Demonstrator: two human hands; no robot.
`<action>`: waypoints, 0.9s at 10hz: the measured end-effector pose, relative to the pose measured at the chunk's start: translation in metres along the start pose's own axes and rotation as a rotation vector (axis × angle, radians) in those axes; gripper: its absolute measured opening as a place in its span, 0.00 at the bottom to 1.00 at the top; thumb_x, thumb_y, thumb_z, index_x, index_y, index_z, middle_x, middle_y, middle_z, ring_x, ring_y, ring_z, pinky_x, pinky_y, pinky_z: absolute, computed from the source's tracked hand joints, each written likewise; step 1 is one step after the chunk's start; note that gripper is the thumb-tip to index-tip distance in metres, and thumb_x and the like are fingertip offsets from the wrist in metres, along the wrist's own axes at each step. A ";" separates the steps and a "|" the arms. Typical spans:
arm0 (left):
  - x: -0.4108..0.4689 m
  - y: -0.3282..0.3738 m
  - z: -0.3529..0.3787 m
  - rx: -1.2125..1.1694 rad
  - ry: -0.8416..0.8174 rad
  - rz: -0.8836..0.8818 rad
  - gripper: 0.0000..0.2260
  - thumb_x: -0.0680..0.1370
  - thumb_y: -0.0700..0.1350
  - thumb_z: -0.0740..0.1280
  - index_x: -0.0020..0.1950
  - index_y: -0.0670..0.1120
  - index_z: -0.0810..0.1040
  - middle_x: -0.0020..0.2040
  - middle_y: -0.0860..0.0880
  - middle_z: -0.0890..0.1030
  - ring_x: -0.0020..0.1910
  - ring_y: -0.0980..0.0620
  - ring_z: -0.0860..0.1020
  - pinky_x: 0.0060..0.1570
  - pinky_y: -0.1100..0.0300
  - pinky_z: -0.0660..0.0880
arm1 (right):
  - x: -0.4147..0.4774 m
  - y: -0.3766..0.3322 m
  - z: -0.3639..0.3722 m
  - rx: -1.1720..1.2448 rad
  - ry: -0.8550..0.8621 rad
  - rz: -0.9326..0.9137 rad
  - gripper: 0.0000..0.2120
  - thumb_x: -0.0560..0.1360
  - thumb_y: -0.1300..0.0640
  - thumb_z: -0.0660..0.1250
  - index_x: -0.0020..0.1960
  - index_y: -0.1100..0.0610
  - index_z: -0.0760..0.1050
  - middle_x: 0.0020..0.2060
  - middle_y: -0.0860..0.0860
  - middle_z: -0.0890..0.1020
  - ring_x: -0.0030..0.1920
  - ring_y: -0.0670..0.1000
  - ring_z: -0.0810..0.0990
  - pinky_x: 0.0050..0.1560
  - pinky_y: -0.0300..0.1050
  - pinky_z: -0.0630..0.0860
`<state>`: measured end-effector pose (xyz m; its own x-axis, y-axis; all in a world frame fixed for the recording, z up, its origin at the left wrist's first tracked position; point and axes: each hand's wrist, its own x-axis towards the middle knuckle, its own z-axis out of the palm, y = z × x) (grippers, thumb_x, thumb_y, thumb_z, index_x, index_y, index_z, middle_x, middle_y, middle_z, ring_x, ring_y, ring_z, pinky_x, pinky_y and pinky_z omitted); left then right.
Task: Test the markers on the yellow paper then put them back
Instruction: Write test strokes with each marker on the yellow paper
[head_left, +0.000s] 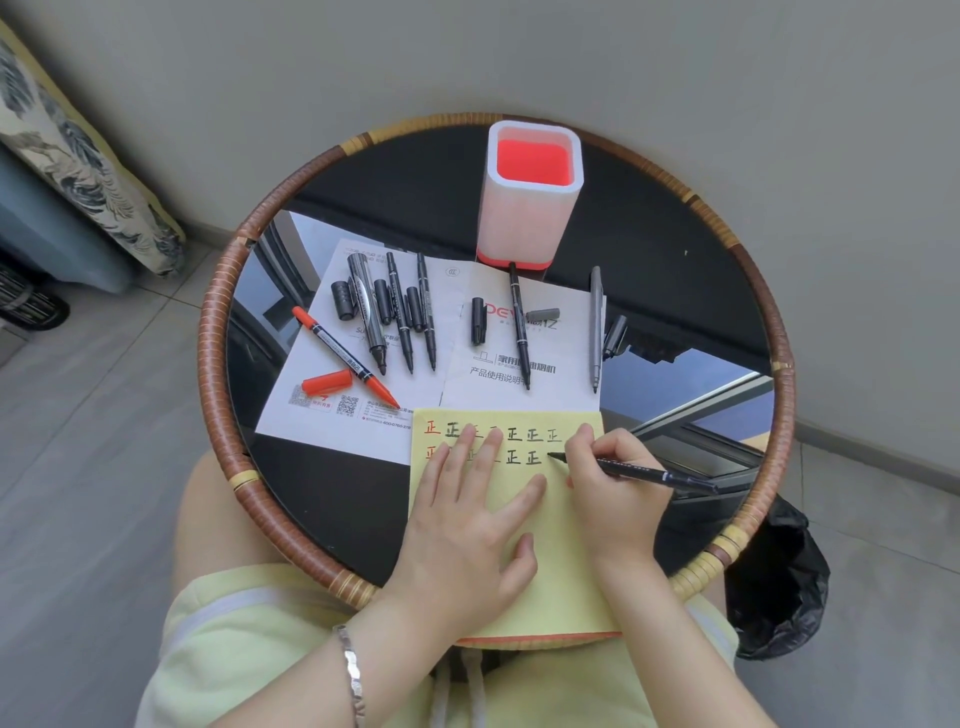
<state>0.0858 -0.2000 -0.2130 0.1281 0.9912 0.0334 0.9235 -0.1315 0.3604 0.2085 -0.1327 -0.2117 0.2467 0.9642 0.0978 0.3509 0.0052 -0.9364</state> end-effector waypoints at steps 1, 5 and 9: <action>0.000 0.000 -0.001 0.009 -0.001 0.001 0.20 0.69 0.53 0.60 0.59 0.54 0.78 0.66 0.38 0.73 0.67 0.37 0.69 0.66 0.45 0.59 | 0.000 0.002 0.001 -0.017 0.021 -0.008 0.17 0.68 0.57 0.63 0.25 0.65 0.68 0.21 0.58 0.72 0.25 0.46 0.67 0.29 0.34 0.63; 0.000 0.000 0.000 -0.001 0.006 -0.002 0.20 0.68 0.53 0.60 0.58 0.54 0.79 0.65 0.38 0.74 0.66 0.36 0.70 0.65 0.45 0.59 | 0.001 0.001 0.001 0.027 0.026 -0.006 0.15 0.67 0.58 0.63 0.24 0.64 0.67 0.19 0.55 0.70 0.24 0.46 0.67 0.27 0.32 0.63; 0.000 0.000 0.000 0.001 0.004 -0.001 0.20 0.69 0.53 0.60 0.59 0.55 0.79 0.66 0.39 0.73 0.67 0.37 0.69 0.66 0.45 0.59 | -0.001 0.003 0.001 0.068 0.044 -0.062 0.15 0.67 0.63 0.63 0.24 0.57 0.63 0.21 0.48 0.70 0.22 0.43 0.65 0.27 0.29 0.60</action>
<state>0.0858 -0.1997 -0.2128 0.1256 0.9914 0.0363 0.9240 -0.1302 0.3594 0.2085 -0.1331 -0.2148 0.2661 0.9489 0.1696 0.3051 0.0839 -0.9486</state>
